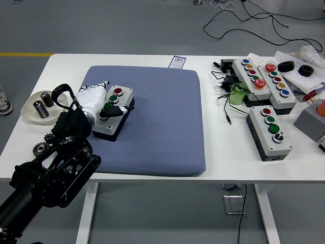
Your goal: Pick up the button,place it on the desk,press the button,press the button
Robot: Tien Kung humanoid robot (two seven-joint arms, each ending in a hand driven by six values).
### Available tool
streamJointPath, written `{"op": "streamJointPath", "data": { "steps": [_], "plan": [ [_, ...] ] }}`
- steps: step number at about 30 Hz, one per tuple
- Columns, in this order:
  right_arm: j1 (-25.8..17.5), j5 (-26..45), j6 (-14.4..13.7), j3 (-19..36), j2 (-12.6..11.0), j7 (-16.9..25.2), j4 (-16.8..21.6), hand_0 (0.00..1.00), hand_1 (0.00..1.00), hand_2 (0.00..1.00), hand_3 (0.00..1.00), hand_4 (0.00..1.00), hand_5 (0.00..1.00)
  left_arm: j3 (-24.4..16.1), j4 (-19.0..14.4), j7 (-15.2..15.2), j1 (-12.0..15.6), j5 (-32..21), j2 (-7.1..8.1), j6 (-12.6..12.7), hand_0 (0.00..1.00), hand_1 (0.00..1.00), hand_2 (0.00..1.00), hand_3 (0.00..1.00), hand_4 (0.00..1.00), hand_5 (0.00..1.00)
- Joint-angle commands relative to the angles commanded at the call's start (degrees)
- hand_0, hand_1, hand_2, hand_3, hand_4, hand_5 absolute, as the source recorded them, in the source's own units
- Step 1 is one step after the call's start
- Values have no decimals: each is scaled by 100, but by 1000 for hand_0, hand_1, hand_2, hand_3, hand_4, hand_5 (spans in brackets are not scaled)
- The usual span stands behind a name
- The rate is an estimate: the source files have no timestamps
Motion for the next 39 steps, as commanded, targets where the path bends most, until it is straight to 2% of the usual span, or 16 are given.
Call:
{"op": "streamJointPath", "data": {
  "steps": [3,6,11,22,23,28,29,34,35,39],
  "plan": [
    [-3,0,1,-6,-3,0,0,673,658,674,624,310,173,10,130,0,-52,0,-46,-11,998,998,998,998,998,806],
    [-1,21,1,-31,-12,-2,0,673,658,674,624,310,173,-92,451,0,-167,0,-194,-88,961,998,998,998,998,802],
    [1,79,-2,-72,-20,-7,0,673,658,674,624,310,173,-254,792,0,-255,0,-199,-130,941,998,998,998,998,793],
    [-11,42,0,-52,-30,-4,0,673,658,674,624,310,173,-252,1418,0,-396,0,-199,-67,918,998,998,998,998,765],
    [-11,40,0,-52,-31,-4,0,673,658,674,624,310,173,-233,1446,0,-408,0,-199,-65,813,994,998,998,998,653],
    [-14,27,1,-43,-34,-2,0,673,658,674,624,310,173,-123,1547,0,-512,0,-199,-123,813,994,998,998,998,653],
    [-13,24,1,-39,-34,-3,0,673,658,674,624,310,173,-103,1556,0,-544,0,-199,-138,562,770,998,998,986,532],
    [-14,11,1,-22,-35,-5,0,673,658,674,624,310,173,53,1584,0,-664,0,-199,-404,562,770,998,998,986,532],
    [-14,5,2,-15,-34,-6,0,673,658,674,624,310,173,85,1593,0,-677,0,-199,-438,514,527,795,998,814,209],
    [-21,-21,4,7,-38,-8,0,673,658,674,624,310,173,173,1676,0,-713,0,-199,-543,514,527,795,998,814,209]
  ]
}}
